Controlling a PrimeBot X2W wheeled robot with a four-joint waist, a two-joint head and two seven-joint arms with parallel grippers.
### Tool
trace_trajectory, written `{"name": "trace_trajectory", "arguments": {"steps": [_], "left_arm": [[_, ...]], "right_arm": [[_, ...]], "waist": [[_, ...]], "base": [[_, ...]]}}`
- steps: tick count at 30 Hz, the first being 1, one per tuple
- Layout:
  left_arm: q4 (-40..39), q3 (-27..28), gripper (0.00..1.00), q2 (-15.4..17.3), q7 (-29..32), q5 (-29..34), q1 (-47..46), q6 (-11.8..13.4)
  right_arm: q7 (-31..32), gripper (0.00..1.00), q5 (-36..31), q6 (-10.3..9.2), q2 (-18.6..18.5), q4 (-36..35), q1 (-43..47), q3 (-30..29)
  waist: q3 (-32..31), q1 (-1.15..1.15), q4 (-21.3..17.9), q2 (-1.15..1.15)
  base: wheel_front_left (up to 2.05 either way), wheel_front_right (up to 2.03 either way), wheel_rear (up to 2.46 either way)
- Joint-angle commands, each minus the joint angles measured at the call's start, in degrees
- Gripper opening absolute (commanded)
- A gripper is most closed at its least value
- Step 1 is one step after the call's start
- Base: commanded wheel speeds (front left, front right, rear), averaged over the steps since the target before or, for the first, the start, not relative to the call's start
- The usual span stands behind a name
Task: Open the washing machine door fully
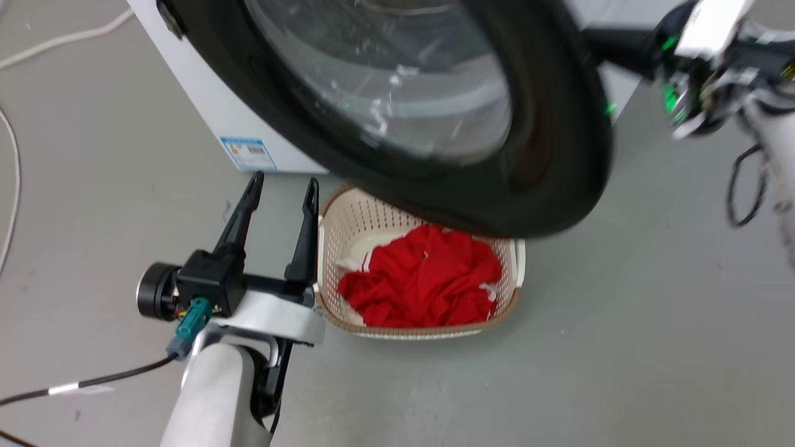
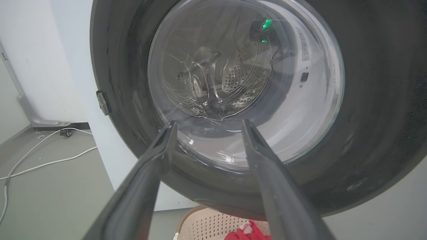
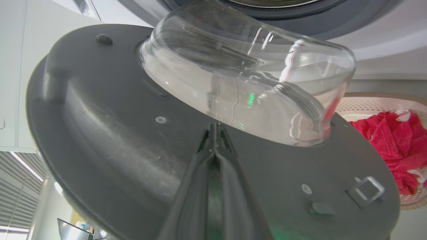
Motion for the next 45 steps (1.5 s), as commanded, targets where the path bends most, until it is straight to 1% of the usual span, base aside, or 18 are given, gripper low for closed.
{"name": "trace_trajectory", "arguments": {"steps": [1, 10, 15, 22, 27, 29, 31, 34, 35, 36, 37, 39, 40, 45], "left_arm": [[0.24, 0.24, 1.0, -0.05, -0.15, 0.36, 1.25, 0.16], [1.27, -0.62, 1.0, -0.05, -0.15, 0.31, 5.1, 0.24], [1.57, -1.38, 1.0, -0.04, -0.15, 0.02, 6.39, 0.42], [1.9, -2.03, 1.0, -0.05, -0.15, -0.48, 7.47, 0.7], [1.78, -2.31, 1.0, -0.04, -0.15, -0.96, 7.95, 1.16], [1.71, -2.28, 1.0, -0.04, -0.15, -1.1, 7.9, 1.24], [1.64, -2.24, 1.0, -0.05, -0.15, -1.33, 7.91, 1.39], [1.5, -2.09, 1.0, -0.04, -0.14, -1.51, 8.04, 1.63], [1.47, -2.03, 1.0, -0.05, -0.14, -1.64, 8.09, 1.78], [1.39, -1.72, 1.0, -0.04, -0.14, -2.02, 8.32, 2.11], [1.35, -1.57, 1.0, -0.04, -0.14, -2.08, 8.41, 2.16], [1.29, -1.15, 1.0, -0.04, -0.14, -2.06, 8.66, 2.38], [1.29, -1.15, 1.0, -0.04, -0.14, -2.06, 8.66, 2.38], [1.36, -0.21, 1.0, -0.04, -0.14, -2.02, 9.73, 2.56]], "right_arm": [[0.78, 0.0, 0.87, 0.0, 1.28, -1.35, 2.54, 0.45], [2.99, 0.0, 3.79, 0.0, 3.75, -10.28, 13.69, 2.2], [3.49, 0.0, 4.88, 0.01, 5.69, -14.41, 17.8, 3.73], [1.75, 0.0, 5.72, 0.0, 8.49, -19.34, 21.8, 5.59], [0.23, 0.0, 5.43, 0.0, 9.4, -20.95, 23.29, 6.86], [-1.38, 0.0, 5.25, 0.0, 9.41, -21.23, 23.77, 6.66], [-4.81, 0.0, 4.32, 0.0, 9.18, -21.4, 24.2, 5.67], [-13.3, 0.0, 2.68, -0.01, 9.16, -21.05, 25.82, 2.88], [-17.0, 0.0, 1.95, -0.01, 9.0, -20.91, 26.35, 1.48], [-26.2, 0.0, 1.3, -0.01, 8.94, -21.51, 29.3, -2.56], [-28.98, 0.0, 0.91, 0.0, 8.53, -21.86, 30.55, -3.85], [-33.07, 0.0, 1.63, 0.0, 8.38, -22.9, 33.63, -6.43], [-33.07, 0.0, 1.63, 0.0, 8.38, -22.9, 33.63, -6.43], [-40.36, 0.0, 3.13, 0.0, 7.33, -27.81, 42.97, -11.73]], "waist": [[-2.88, 0.0, -0.38, 0.0], [-8.06, 0.0, -0.62, 0.0], [-9.77, 0.0, -0.4, 0.0], [-11.27, 0.0, 0.15, 0.0], [-11.57, 0.0, 0.46, 0.0], [-11.5, 0.0, 0.52, 0.0], [-11.45, 0.0, 0.55, 0.0], [-11.42, 0.0, 0.5, 0.0], [-11.42, 0.0, 0.48, 0.0], [-11.63, 0.0, 0.33, 0.0], [-11.77, 0.0, 0.23, 0.0], [-12.08, 0.0, -0.02, 0.0], [-12.08, 0.0, -0.02, 0.0], [-12.88, 0.0, -0.54, 0.0]], "base": [[0.0, 0.0, 0.0], [0.0, 0.0, 0.0], [0.0, 0.0, 0.0], [0.0, 0.0, 0.0], [0.0, 0.0, 0.0], [0.0, 0.0, 0.0], [0.0, 0.0, 0.0], [0.0, 0.0, 0.0], [0.0, 0.0, 0.0], [0.0, 0.0, 0.0], [0.0, 0.0, 0.0], [0.0, 0.0, 0.0], [0.0, 0.0, 0.0], [0.0, 0.0, 0.0]]}}
